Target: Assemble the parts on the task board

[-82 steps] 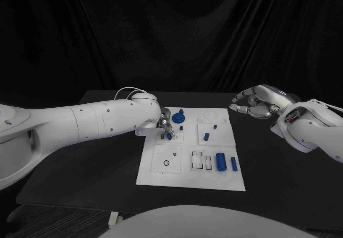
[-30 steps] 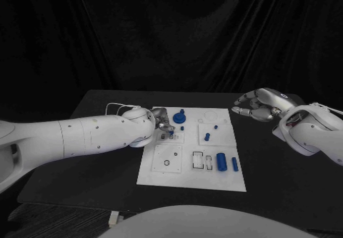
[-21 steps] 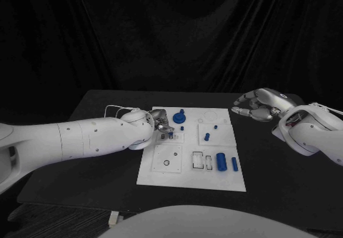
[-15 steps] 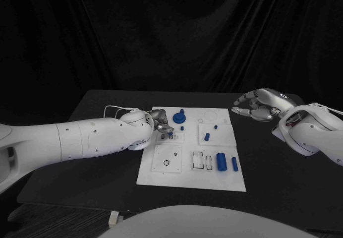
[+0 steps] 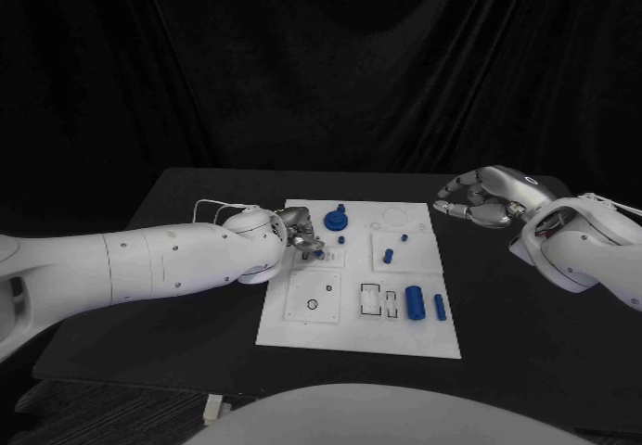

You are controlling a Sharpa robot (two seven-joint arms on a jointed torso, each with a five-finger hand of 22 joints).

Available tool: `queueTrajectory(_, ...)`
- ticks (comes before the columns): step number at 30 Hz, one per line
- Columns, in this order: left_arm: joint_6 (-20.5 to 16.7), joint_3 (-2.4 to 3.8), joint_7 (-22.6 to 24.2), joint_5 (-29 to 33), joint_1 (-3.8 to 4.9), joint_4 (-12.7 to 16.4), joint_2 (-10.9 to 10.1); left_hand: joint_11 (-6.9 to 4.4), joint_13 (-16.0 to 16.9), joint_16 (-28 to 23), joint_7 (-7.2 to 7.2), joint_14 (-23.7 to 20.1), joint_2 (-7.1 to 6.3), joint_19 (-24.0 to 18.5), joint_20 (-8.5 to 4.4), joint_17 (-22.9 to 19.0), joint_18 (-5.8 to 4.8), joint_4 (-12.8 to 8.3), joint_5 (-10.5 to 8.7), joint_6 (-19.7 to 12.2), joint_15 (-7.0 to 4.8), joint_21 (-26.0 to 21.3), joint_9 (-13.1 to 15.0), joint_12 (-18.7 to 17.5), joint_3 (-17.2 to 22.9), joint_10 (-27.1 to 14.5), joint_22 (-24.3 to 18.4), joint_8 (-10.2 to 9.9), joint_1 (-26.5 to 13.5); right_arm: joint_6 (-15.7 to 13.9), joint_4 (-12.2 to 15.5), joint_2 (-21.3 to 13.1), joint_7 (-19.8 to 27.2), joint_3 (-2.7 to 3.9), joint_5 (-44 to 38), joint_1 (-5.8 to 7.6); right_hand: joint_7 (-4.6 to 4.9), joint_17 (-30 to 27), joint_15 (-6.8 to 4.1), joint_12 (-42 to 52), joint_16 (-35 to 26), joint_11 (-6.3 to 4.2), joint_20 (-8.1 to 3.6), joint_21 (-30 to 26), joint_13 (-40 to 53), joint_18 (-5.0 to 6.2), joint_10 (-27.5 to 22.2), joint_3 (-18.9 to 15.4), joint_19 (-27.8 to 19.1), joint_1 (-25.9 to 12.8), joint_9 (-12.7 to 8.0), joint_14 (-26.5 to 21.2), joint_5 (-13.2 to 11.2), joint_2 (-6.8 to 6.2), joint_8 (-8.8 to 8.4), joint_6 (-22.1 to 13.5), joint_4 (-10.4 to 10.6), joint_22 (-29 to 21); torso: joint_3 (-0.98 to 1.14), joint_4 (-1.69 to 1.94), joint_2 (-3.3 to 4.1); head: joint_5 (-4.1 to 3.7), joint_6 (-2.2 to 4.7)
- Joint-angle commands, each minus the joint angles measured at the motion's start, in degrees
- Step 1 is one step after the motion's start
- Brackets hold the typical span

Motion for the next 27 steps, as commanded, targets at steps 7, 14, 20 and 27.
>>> queueTrajectory(7, 0.1, 0.04, 1.1, -0.2, -0.37, -0.3, 0.2, 0.13, 15.1, 0.2, -0.17, 6.1, 0.66, 1.4, -0.19, 15.1, 0.26, -0.6, 0.07, 0.0, -0.08, -0.2, -0.1, 0.2, 0.9, 6.0, 11.9, -0.3, 0.1, -0.5, 0.1, -0.1, -0.9, 0.04, -0.1, -0.16, 0.21, -0.2, 0.29, 0.2, -0.4, 0.39, 0.21, -0.1, 15.1, 1.06, 5.9, -0.1, 0.0, 0.5, -0.1, 2.4, 0.5, -0.11, -0.41, 0.3, -0.2, 9.4, 0.00, 0.00, 0.00, 0.07, 0.00)
queueTrajectory(14, -0.1, 0.04, 1.4, -0.2, -0.50, -0.6, 0.4, 0.19, 15.1, 0.2, -0.13, 6.1, 0.72, 1.4, -0.12, 15.1, 0.28, 0.0, -1.67, 0.0, -0.03, -0.4, -0.4, 0.2, 0.4, 6.0, 11.9, -0.5, 0.1, -0.5, 0.1, 0.0, -0.8, 0.04, -0.1, -0.17, 0.21, -0.2, 0.29, 0.2, -0.4, 0.39, 0.21, -0.1, 15.1, 1.06, 5.9, -0.1, 0.0, 0.5, -0.1, 2.4, 0.5, -0.11, -0.41, 0.3, -0.2, 9.4, 0.01, 0.00, 0.01, 0.30, 0.00)
queueTrajectory(20, 0.1, 0.04, 1.6, -0.2, -0.56, -0.7, 0.6, 0.23, 15.1, 0.2, -0.10, 6.1, 0.54, 1.4, -0.08, 15.1, 0.27, 0.9, -2.23, 0.2, 0.01, -0.4, -0.6, 0.2, -0.9, 6.0, 11.9, -0.6, -0.3, -0.6, 0.1, -0.1, -0.8, 0.04, -0.1, -0.17, 0.21, -0.2, 0.29, 0.2, -0.4, 0.39, 0.21, -0.2, 15.1, 1.06, 5.9, -0.1, 0.0, 0.6, -0.2, 2.4, 0.6, -0.10, -0.42, 0.3, -0.2, 9.4, 0.01, 0.01, 0.01, 0.29, 0.00)
queueTrajectory(27, 0.5, 0.04, 1.6, -0.2, -0.60, -0.8, 0.9, 0.22, 15.1, 0.2, -0.12, 6.1, 0.63, 1.4, -0.08, 15.1, 0.27, 1.2, -2.69, 0.3, 0.00, -0.4, -0.7, 0.2, -1.3, 6.0, 11.9, -0.7, -0.3, -0.6, 0.1, -0.2, -0.9, 0.04, -0.1, -0.17, 0.20, -0.3, 0.29, 0.2, -0.4, 0.39, 0.21, -0.2, 15.0, 1.07, 5.9, -0.1, 0.0, 0.6, -0.2, 2.4, 0.6, -0.09, -0.42, 0.3, -0.2, 9.3, 0.00, 0.01, 0.01, 0.26, 0.00)
